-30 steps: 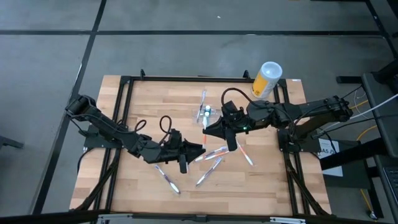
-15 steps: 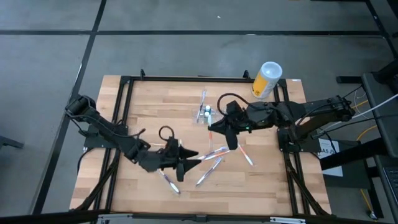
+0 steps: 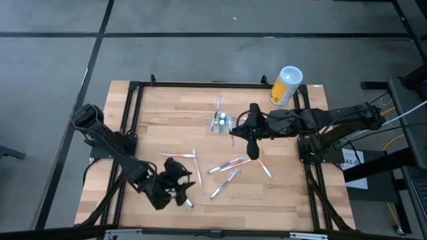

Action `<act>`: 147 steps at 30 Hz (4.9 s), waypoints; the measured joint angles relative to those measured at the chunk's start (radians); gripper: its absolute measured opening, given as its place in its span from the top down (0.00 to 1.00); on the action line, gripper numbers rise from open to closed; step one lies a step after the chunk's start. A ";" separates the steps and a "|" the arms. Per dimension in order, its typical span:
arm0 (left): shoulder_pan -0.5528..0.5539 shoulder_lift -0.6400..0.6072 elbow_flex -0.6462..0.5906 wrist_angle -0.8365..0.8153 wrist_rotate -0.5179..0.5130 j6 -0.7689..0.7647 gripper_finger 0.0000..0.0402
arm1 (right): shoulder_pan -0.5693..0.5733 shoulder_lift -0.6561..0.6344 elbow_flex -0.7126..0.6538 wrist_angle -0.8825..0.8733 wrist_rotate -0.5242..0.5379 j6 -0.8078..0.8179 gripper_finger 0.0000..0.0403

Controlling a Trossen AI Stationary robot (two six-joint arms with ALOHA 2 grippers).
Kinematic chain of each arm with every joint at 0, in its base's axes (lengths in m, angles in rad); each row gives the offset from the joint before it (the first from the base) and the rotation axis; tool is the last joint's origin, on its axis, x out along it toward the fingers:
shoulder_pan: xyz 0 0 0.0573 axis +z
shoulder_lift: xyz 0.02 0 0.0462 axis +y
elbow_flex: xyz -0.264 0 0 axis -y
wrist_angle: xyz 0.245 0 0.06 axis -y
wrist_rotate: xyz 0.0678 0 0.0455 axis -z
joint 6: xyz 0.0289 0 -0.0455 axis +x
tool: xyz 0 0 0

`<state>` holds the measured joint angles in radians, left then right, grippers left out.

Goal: Pick & Place toothbrushing station
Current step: Put the orange toothbrush into the right section of the transparent organizer

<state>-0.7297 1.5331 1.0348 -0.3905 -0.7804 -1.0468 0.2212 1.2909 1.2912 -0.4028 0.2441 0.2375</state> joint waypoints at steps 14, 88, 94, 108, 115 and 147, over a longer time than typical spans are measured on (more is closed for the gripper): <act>-0.020 0.145 0.044 0.005 0.057 0.047 0.65 | -0.221 -0.333 -0.647 0.625 -0.027 -0.024 0.97; 0.030 0.133 0.122 -0.188 -0.122 -0.118 0.59 | -0.433 -0.269 -0.925 0.532 -0.238 0.445 0.62; 0.030 0.133 0.122 -0.188 -0.146 -0.118 0.59 | -0.422 -0.341 -0.925 0.504 -0.163 0.467 0.62; 0.030 0.133 0.122 -0.185 -0.189 -0.119 0.59 | -0.147 -0.458 -0.925 0.125 -0.183 0.655 0.62; 0.030 0.133 0.122 -0.157 -0.198 -0.118 0.59 | -0.055 -0.332 -0.925 0.087 -0.189 0.788 0.62; 0.017 0.133 0.122 -0.109 -0.182 -0.120 0.59 | 0.010 -0.002 -0.926 0.359 -0.121 0.837 0.99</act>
<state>-0.7132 1.6657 1.1568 -0.4996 -0.9623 -1.1663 0.2310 1.2885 0.3656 -0.0438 0.1228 1.0741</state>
